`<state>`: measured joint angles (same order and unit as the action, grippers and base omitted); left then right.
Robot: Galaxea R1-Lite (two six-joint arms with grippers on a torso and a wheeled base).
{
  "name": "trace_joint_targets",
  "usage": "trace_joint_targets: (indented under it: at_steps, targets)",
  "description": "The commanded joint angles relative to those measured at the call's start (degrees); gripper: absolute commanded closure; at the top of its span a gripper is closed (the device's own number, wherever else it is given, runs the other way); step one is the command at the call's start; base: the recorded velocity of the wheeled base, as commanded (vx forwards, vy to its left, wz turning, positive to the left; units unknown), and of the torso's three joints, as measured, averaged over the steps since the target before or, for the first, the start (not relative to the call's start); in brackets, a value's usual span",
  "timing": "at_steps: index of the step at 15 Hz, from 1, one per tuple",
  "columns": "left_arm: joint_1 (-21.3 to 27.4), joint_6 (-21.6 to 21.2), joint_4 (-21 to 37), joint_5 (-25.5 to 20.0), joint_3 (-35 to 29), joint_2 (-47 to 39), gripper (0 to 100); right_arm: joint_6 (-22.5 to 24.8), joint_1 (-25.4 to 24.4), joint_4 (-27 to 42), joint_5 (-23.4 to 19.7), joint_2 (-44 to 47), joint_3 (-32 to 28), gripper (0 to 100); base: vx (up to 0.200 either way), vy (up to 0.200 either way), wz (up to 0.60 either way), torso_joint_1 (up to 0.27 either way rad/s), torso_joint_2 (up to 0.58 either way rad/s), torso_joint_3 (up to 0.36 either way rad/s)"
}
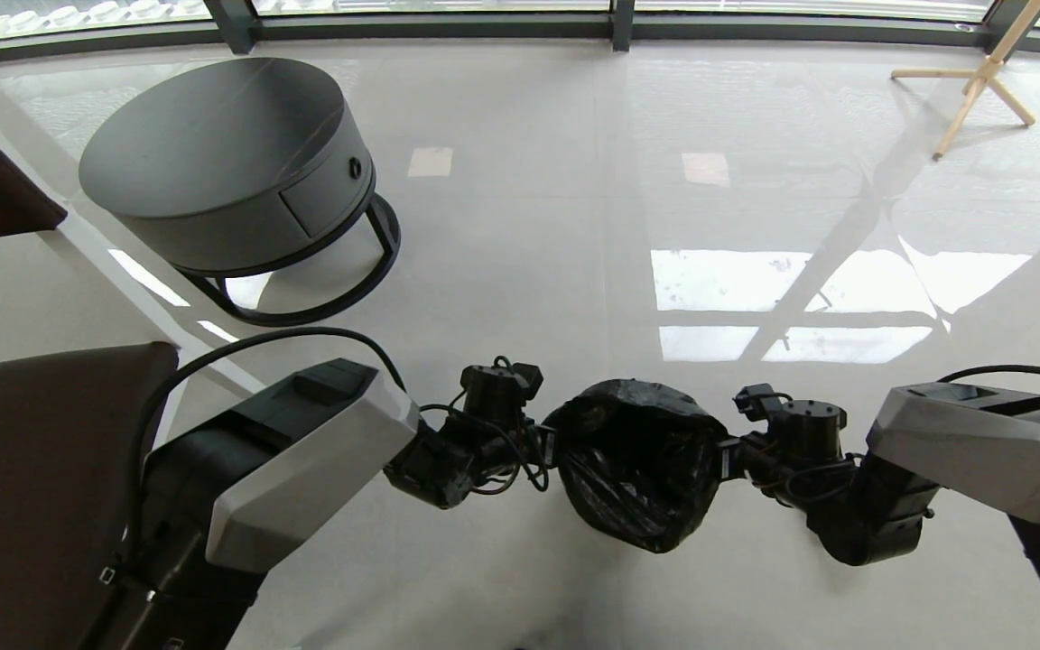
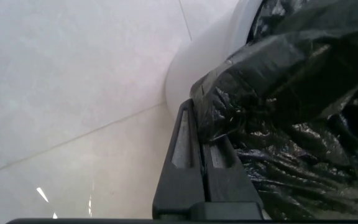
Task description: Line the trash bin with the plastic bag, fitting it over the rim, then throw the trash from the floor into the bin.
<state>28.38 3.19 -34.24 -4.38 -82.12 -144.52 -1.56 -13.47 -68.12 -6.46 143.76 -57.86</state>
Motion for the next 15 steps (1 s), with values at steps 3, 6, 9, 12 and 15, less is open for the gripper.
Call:
trace_joint_targets:
  at_steps: [3, 6, 9, 12, 15]
  targets:
    - [0.1, -0.21, -0.03, -0.02, 2.66, 0.64, 100, -0.02, -1.03, -0.43, -0.04, 0.11, 2.84, 100, 0.0, 0.0, 0.0, 0.0, 0.0, 0.0]
    - [0.18, -0.12, -0.21, -0.02, 2.66, 1.79, 100, -0.02, -1.21, -1.49, -0.04, -0.15, 2.92, 100, 0.0, 0.0, 0.0, 0.0, 0.0, 0.0]
    - [0.98, -0.12, -2.06, 0.42, 2.22, 2.58, 100, -0.02, -0.94, -1.66, -0.04, -1.73, 2.92, 100, 0.0, 0.0, 0.0, 0.0, 0.0, 0.0]
    - [2.12, -0.12, -1.88, 2.44, 2.31, 3.19, 100, -0.02, -0.86, -1.66, -0.04, -1.73, 3.01, 100, 0.0, 0.0, 0.0, 0.0, 0.0, 0.0]
    - [2.03, -0.29, -0.65, 2.79, 2.66, 3.19, 0, -0.02, -0.86, -1.66, -0.04, -1.73, 3.1, 100, 0.0, 0.0, 0.0, 0.0, 0.0, 0.0]
